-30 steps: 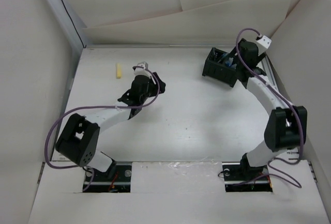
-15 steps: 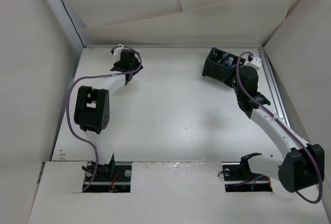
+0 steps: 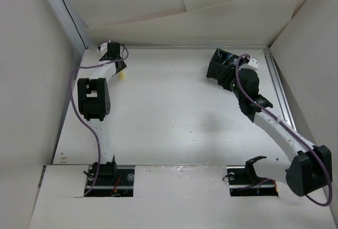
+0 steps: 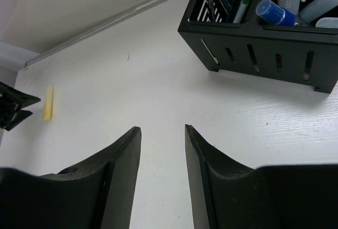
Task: Sort the stationery into containers
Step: Pick up the pen from the center of the board.
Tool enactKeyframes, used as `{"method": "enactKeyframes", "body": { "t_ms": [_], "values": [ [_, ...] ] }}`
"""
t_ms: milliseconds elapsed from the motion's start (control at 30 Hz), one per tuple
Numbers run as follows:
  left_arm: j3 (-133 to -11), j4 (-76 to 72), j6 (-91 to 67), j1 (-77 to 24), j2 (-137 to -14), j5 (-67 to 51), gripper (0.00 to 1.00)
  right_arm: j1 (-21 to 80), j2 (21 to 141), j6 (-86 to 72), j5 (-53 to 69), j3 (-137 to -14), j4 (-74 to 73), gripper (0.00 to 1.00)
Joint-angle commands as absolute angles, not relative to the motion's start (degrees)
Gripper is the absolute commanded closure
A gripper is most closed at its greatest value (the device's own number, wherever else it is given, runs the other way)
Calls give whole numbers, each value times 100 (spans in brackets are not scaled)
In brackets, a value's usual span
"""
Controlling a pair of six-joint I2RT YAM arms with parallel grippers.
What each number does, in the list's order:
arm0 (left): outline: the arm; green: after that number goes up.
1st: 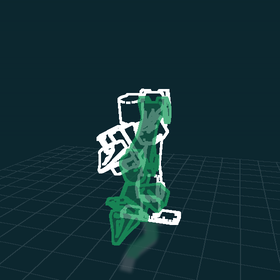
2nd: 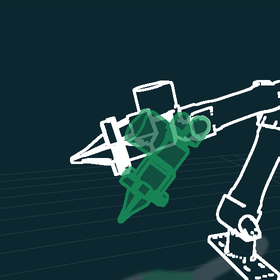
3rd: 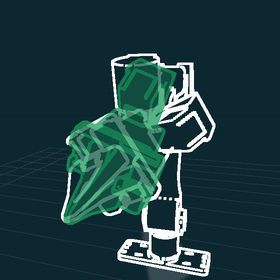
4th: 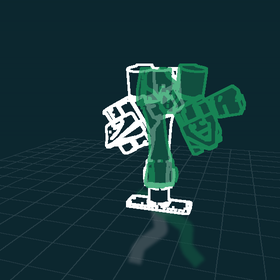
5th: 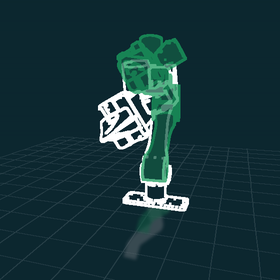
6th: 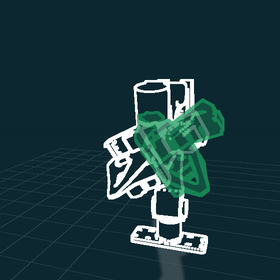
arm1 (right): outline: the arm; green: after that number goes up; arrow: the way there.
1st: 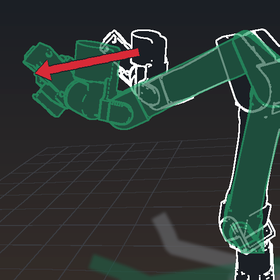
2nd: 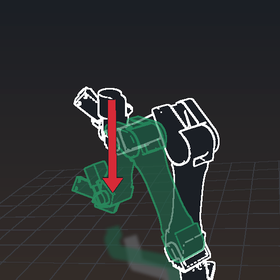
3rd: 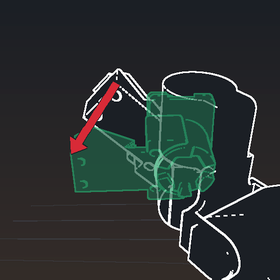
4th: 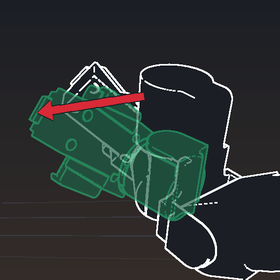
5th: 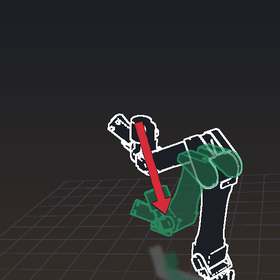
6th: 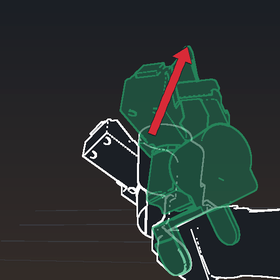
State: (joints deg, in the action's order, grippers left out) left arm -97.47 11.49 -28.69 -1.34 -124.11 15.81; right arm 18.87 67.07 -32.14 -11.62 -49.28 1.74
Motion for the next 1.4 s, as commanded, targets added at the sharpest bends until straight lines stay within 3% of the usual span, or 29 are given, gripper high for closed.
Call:
{"method": "enactKeyframes", "body": {
  "t_ms": [0, 333, 433, 533, 567, 600, 733, 900, 1100, 1167, 1367],
  "values": [
    [-10142, 1547, -2294, -229, -12533, 1538, 51, 1960, 6662, -3111, -1029, -5027, 510, 55],
    [-10757, 1854, -1969, -229, -13157, 1239, 51, 2364, 6873, -3059, -1195, -5133, 563, 55],
    [-10828, 1960, -1969, -229, -13324, 1345, 57, 2364, 6873, -3059, -1257, -5133, 563, 55],
    [-10880, 2083, -1969, -229, -13377, 1458, 72, 2364, 6873, -3059, -1310, -5133, 563, 54],
    [-10785, 2083, -1969, -229, -13377, 1459, 77, 2364, 6873, -3059, -1310, -5133, 563, 49],
    [-10723, 2022, -2038, -229, -13316, 1459, 88, 2364, 6873, -3059, -1310, -5133, 563, 46],
    [-10328, 1759, -2267, -229, -12947, 1214, 100, 2364, 6935, -3059, -1161, -5246, 563, 32],
    [-9618, 1442, -2539, -780, -12095, 1265, 100, 2364, 7390, -3006, -722, -5422, 563, 21],
    [-7887, -59, -2777, -1590, -10656, 397, 100, 2364, 7901, -2945, 43, -5721, 510, 20],
    [-6416, -1143, -2856, -2228, -10050, -398, 100, 2416, 8128, -2944, 297, -5835, 510, 20],
    [-5433, -2133, -2681, -2917, -9607, -870, 100, 2478, 8498, -3076, 413, -5967, 562, 20]
  ]
}}
